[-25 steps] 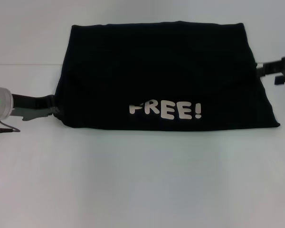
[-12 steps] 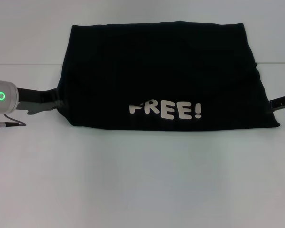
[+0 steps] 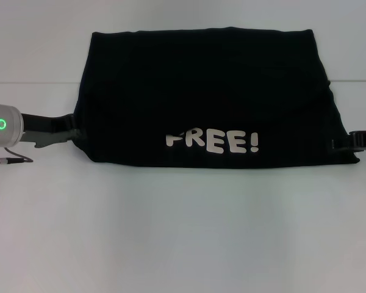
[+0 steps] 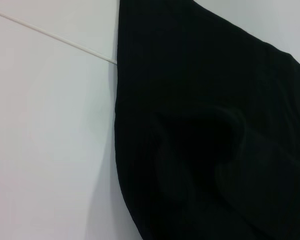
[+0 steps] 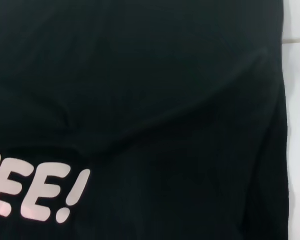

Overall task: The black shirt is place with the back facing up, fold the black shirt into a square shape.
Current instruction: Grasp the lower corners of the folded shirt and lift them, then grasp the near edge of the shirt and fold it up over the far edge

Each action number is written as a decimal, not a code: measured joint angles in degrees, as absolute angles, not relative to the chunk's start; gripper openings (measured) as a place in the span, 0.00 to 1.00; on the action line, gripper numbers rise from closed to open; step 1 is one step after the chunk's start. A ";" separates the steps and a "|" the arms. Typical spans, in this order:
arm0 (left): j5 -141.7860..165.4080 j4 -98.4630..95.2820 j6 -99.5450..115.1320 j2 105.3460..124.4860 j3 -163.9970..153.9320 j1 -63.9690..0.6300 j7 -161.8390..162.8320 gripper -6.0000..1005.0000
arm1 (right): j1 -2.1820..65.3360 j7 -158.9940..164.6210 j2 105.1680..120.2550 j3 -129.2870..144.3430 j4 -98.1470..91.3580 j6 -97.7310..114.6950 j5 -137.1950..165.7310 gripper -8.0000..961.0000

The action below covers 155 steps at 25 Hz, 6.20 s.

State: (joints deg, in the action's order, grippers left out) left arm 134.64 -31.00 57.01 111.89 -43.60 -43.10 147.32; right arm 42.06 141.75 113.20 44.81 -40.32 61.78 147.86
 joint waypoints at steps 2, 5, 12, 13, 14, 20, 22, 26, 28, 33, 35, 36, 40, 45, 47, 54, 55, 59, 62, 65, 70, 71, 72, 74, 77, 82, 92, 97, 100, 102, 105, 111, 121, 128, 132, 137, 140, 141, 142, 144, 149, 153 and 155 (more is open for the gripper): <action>134.64 -31.00 56.98 111.89 -43.59 -43.10 147.35 0.01 | 41.95 141.44 113.40 44.89 -40.26 61.47 148.00 0.73; 134.64 -31.03 56.96 111.89 -43.59 -43.13 147.36 0.01 | 41.72 141.35 113.42 44.70 -40.26 61.27 148.02 0.71; 134.65 -30.99 56.54 111.92 -43.60 -43.37 147.39 0.01 | 41.48 141.29 113.71 45.01 -40.12 60.10 148.07 0.67; 134.65 -30.99 56.52 111.93 -43.60 -43.38 147.39 0.01 | 41.48 141.26 113.84 45.10 -40.06 60.00 148.08 0.66; 134.65 -30.99 56.51 111.93 -43.60 -43.38 147.39 0.01 | 41.48 141.21 114.03 45.15 -39.98 59.80 148.08 0.66; 134.65 -31.00 56.42 111.97 -43.60 -43.42 147.47 0.01 | 41.78 141.30 114.09 45.17 -37.72 58.77 148.10 0.62; 134.63 -31.01 56.39 111.97 -43.60 -43.42 147.48 0.01 | 41.87 141.70 114.00 45.01 -37.49 58.74 148.10 0.61; 134.60 -31.05 56.31 111.97 -43.59 -43.42 147.48 0.01 | 41.74 142.01 113.82 44.52 -37.50 58.96 147.82 0.59; 134.58 -31.05 56.32 111.97 -43.59 -43.42 147.48 0.01 | 41.63 142.18 113.75 44.35 -37.64 59.05 147.78 0.58; 134.56 -31.02 56.32 112.05 -43.59 -43.42 147.48 0.01 | 41.55 142.78 113.65 44.30 -37.79 59.08 147.84 0.37; 134.56 -30.98 56.37 112.09 -43.59 -43.42 147.48 0.01 | 41.52 142.82 113.64 44.30 -37.80 59.04 147.92 0.29; 134.55 -30.97 56.46 112.12 -43.59 -43.42 147.48 0.01 | 41.51 142.82 113.61 44.29 -37.79 59.04 147.97 0.25; 134.55 -31.18 56.90 112.36 -43.59 -43.42 147.38 0.01 | 41.53 142.83 113.56 44.29 -37.67 59.24 148.04 0.12; 134.55 -31.48 60.86 112.13 -43.82 -43.55 145.58 0.01 | 41.34 142.79 112.82 43.84 -38.62 62.46 147.79 0.05; 134.56 -31.72 63.66 111.71 -43.79 -43.71 144.65 0.01 | 40.99 142.64 112.15 42.60 -39.81 65.42 147.67 0.05; 134.90 -36.57 78.13 110.50 -43.69 -42.05 143.15 0.01 | 37.64 142.82 110.54 39.99 -46.59 78.30 148.14 0.05; 134.94 -37.31 80.93 110.27 -43.70 -41.64 142.86 0.01 | 37.30 142.82 110.32 39.89 -46.93 79.83 148.14 0.05; 135.41 -40.00 89.29 109.75 -43.74 -39.83 142.22 0.01 | 35.22 142.82 109.44 39.57 -48.63 87.40 148.21 0.05; 136.27 -41.48 95.03 109.51 -43.56 -38.29 141.02 0.01 | 33.27 142.82 109.29 39.65 -50.41 92.15 149.02 0.05; 136.83 -41.85 99.31 109.25 -43.54 -37.28 139.82 0.01 | 31.76 142.82 109.46 39.29 -51.88 95.13 150.61 0.05; 139.27 -41.62 105.34 109.35 -43.56 -36.56 137.23 0.01 | 30.09 142.55 109.76 39.14 -53.31 99.69 151.24 0.05; 139.27 -41.62 105.34 109.35 -43.56 -36.56 137.23 0.01 | 29.87 142.42 109.77 39.14 -53.37 100.49 151.25 0.05; 139.50 -41.52 106.59 109.44 -43.56 -36.17 136.47 0.01 | 29.70 142.32 109.77 39.15 -53.40 101.06 151.26 0.05; 140.14 -41.55 107.95 109.55 -43.58 -35.52 135.70 0.01 | 29.38 142.20 109.78 39.37 -53.40 102.39 151.27 0.05; 141.08 -41.52 109.30 109.63 -43.40 -34.84 134.58 0.01 | 29.17 141.77 109.78 39.20 -53.41 104.11 151.27 0.05; 140.55 -41.36 113.37 109.58 -38.81 -35.04 130.91 0.01 | 29.83 139.68 109.68 35.95 -53.48 106.91 150.81 0.05; 140.48 -40.41 110.36 108.26 -26.70 -39.55 132.55 0.01 | 33.37 135.38 107.86 23.93 -52.11 106.53 145.59 0.05; 140.46 -40.01 102.22 107.96 -25.21 -42.40 137.21 0.01 | 34.60 136.50 106.30 19.32 -49.69 101.93 140.66 0.05; 140.52 -39.95 96.18 108.01 -25.53 -43.85 139.89 0.01 | 35.04 137.96 106.08 18.98 -49.08 95.90 137.65 0.05; 140.88 -39.55 91.75 108.29 -26.40 -44.68 141.50 0.01 | 35.71 138.18 106.43 19.50 -48.23 91.91 136.93 0.05; 141.19 -37.81 84.24 108.65 -30.40 -45.56 144.08 0.01 | 37.88 137.45 107.37 20.74 -44.35 83.83 136.90 0.05; 141.27 -36.53 72.86 109.95 -36.76 -45.73 147.78 0.01 | 40.92 137.24 109.31 26.47 -39.12 70.15 137.10 0.05; 138.66 -40.98 70.66 110.38 -36.26 -45.66 148.50 0.01 | 40.07 138.29 108.31 26.35 -42.89 73.33 129.60 0.05; 141.32 -35.65 59.32 110.91 -38.87 -49.81 150.44 0.01 | 42.45 137.66 109.47 30.49 -36.61 56.55 129.56 0.05; 142.55 -32.77 52.04 111.97 -40.59 -50.76 151.10 0.01 | 44.63 137.63 110.50 35.81 -30.45 43.42 129.55 0.05; 142.77 -30.56 46.76 112.61 -41.97 -50.89 151.56 0.01 | 46.32 137.61 111.68 39.44 -28.32 35.60 129.59 0.05; 142.75 -30.44 45.75 112.61 -41.78 -50.70 152.04 0.01 | 46.73 137.78 111.85 39.85 -28.76 35.29 129.51 0.05; 142.61 -30.69 45.60 112.60 -41.62 -50.50 152.18 0.01 | 46.76 137.94 111.87 39.83 -29.01 35.43 129.42 0.05; 142.46 -30.94 45.61 112.55 -41.49 -50.39 152.29 0.01 | 46.79 138.12 111.87 39.73 -29.35 35.51 129.26 0.05; 142.26 -31.53 45.64 112.30 -41.41 -50.37 152.64 0.01 | 46.74 138.26 111.85 39.48 -29.87 35.51 129.15 0.05; 142.53 -30.82 43.03 112.02 -41.63 -50.98 153.30 0.01 | 47.10 138.01 111.77 39.76 -30.07 33.30 129.13 0.05; 142.85 -29.59 40.76 112.23 -41.93 -51.08 153.76 0.01 | 48.34 137.68 112.34 41.82 -28.50 28.93 129.35 0.05; 143.25 -29.40 40.27 112.44 -41.94 -51.10 153.76 0.01 | 48.78 137.66 112.63 43.44 -27.70 26.84 129.37 0.05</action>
State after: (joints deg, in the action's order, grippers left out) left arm 143.25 -29.40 40.27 112.44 -41.94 -51.10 153.76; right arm 48.78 137.66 112.63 43.44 -27.70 26.84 129.37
